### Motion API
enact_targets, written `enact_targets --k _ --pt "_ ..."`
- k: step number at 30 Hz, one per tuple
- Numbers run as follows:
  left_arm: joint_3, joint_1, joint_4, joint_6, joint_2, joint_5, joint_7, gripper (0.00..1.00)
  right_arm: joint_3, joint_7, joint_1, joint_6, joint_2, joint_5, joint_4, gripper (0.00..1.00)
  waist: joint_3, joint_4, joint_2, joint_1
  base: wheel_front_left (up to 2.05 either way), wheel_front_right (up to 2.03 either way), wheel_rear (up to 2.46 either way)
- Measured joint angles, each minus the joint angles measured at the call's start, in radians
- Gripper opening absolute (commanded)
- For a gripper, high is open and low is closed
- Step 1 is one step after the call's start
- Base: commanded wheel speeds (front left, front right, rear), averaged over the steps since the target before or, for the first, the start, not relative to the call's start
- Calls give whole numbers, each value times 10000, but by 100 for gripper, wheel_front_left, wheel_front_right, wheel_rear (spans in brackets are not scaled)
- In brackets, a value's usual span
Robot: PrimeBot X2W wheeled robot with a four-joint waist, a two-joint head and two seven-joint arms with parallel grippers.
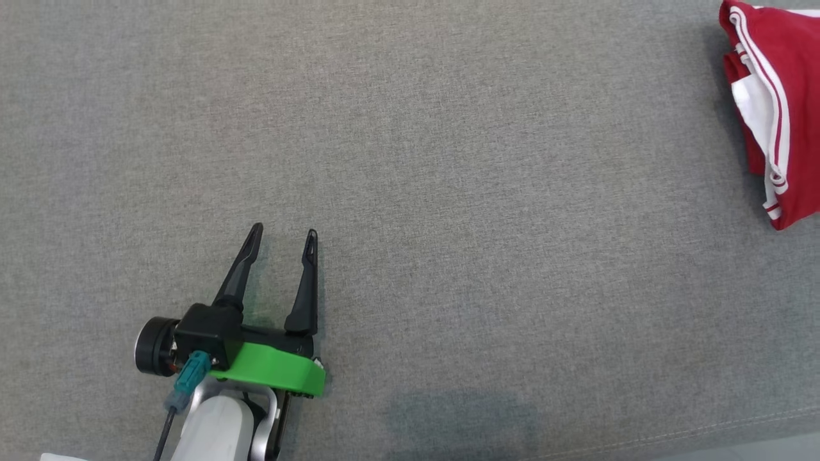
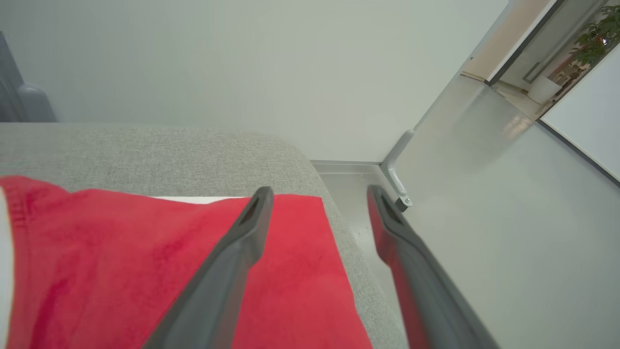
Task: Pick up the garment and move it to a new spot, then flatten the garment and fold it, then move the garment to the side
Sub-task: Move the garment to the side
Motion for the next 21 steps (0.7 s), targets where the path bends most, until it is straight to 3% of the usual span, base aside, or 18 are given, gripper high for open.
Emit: enact_targets --k 6,13,21 --pt "128 5 21 132 79 -100 40 100 918 -566 -99 0 591 251 -31 100 -343 -199 0 0 0 0 0" --pt "690 46 146 353 184 -399 29 100 2523 -811 33 0 1198 1448 -416 100 -1034 -399 0 0 0 0 0" --pt "1381 631 320 656 96 -777 -6 100 4245 -863 1743 0 1933 3210 -1847 100 -2255 -590 0 0 0 0 0"
